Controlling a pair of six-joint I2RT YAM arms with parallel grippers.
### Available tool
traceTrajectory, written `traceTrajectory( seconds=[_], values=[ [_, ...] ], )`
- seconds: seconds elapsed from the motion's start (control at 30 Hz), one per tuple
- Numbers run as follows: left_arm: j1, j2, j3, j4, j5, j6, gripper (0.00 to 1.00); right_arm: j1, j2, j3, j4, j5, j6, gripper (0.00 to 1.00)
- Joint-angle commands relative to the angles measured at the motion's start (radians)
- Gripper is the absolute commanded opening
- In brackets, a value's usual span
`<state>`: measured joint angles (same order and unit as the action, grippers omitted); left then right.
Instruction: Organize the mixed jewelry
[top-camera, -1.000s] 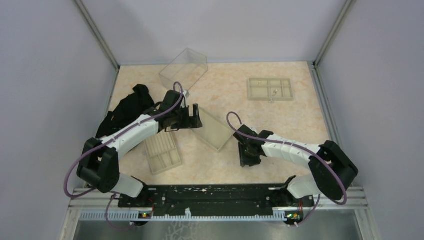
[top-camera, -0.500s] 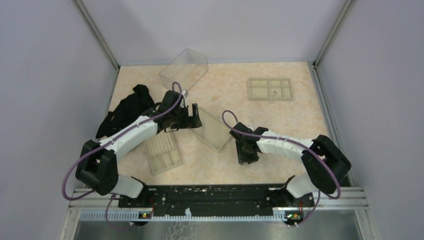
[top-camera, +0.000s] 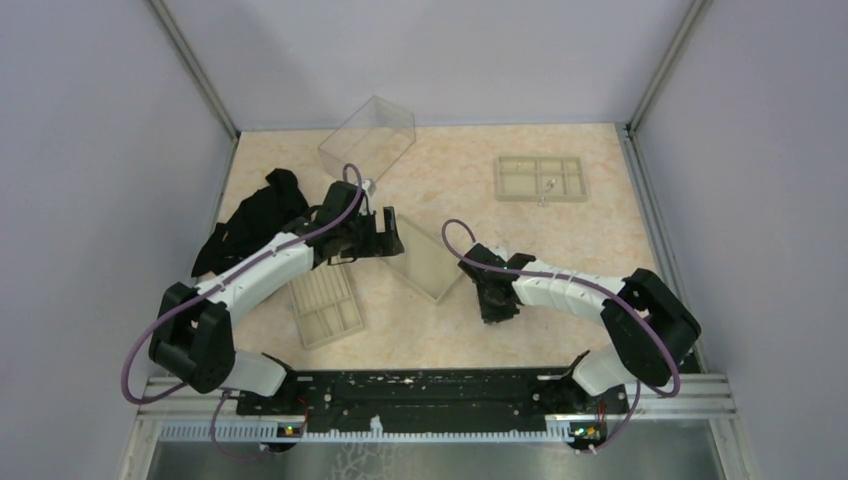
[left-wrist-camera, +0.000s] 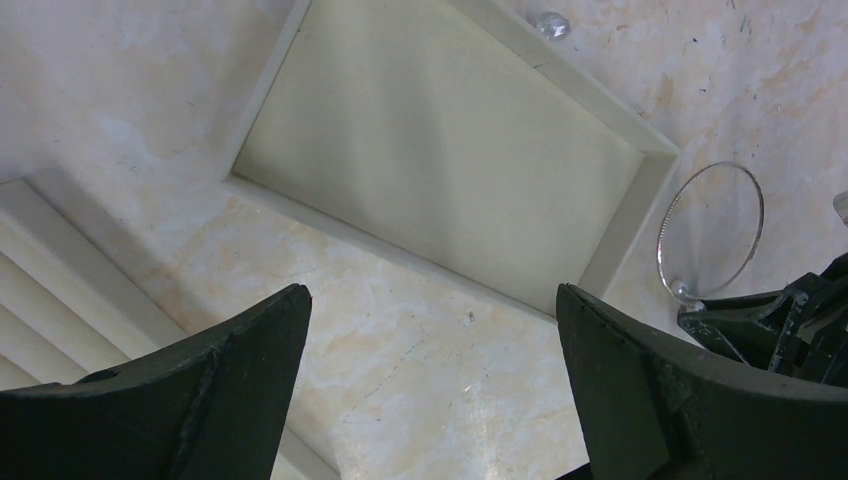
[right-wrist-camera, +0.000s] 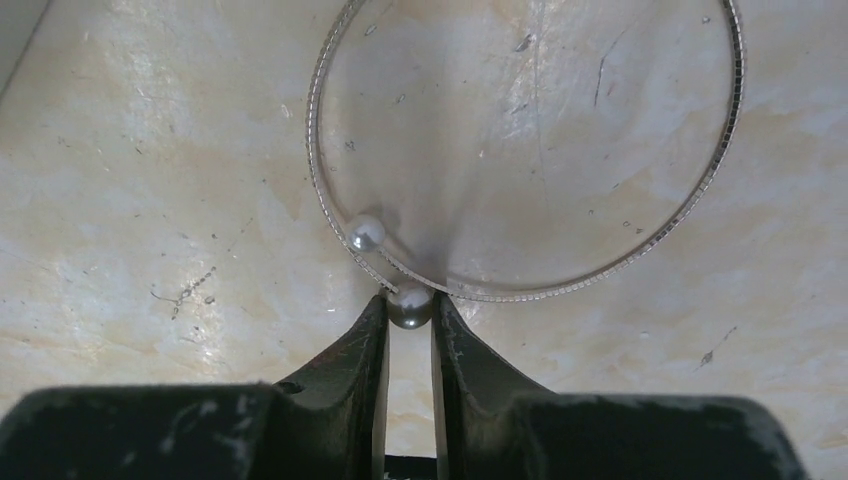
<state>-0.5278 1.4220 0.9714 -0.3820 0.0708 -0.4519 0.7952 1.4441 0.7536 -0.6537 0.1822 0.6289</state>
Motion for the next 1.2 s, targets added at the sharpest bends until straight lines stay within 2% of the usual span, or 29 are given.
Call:
traceTrajectory(
  seconds=[0.0, 0.1, 0.27, 0.5, 0.77, 1.0, 1.17],
  values=[
    [-0.008, -0.028, -0.004, 0.006, -0.006, -0.004, 0.99, -0.002, 0.032, 0.003, 0.024, 0.042, -0.014, 0.11],
    [-0.008, -0.029, -0.002, 0.004, -0.009, -0.002, 0.98, -0.002, 0.005, 0.025, -0.011, 0.058, -0.012, 0.01],
    [-0.008, -0.029, 0.002, -0.001, -0.025, -0.005, 0.99, -0.006, -0.081, 0.096, -0.110, 0.111, -0.002, 0.00],
    [0.006, -0.036, 0.028, -0.017, -0.062, -0.027, 0.98, -0.015, -0.095, 0.292, -0.202, 0.153, -0.040, 0.00],
    [0.075, -0.051, 0.082, -0.085, -0.108, -0.024, 0.98, -0.012, 0.055, 0.582, -0.178, 0.088, -0.138, 0.00],
    [0.247, -0.089, 0.057, -0.112, -0.088, 0.014, 0.98, 0.003, 0.239, 0.701, -0.073, -0.064, -0.167, 0.00],
    [0.271, -0.118, 0.042, -0.125, -0.112, 0.021, 0.98, 0.035, 0.357, 0.742, -0.041, -0.112, -0.189, 0.00]
  ],
)
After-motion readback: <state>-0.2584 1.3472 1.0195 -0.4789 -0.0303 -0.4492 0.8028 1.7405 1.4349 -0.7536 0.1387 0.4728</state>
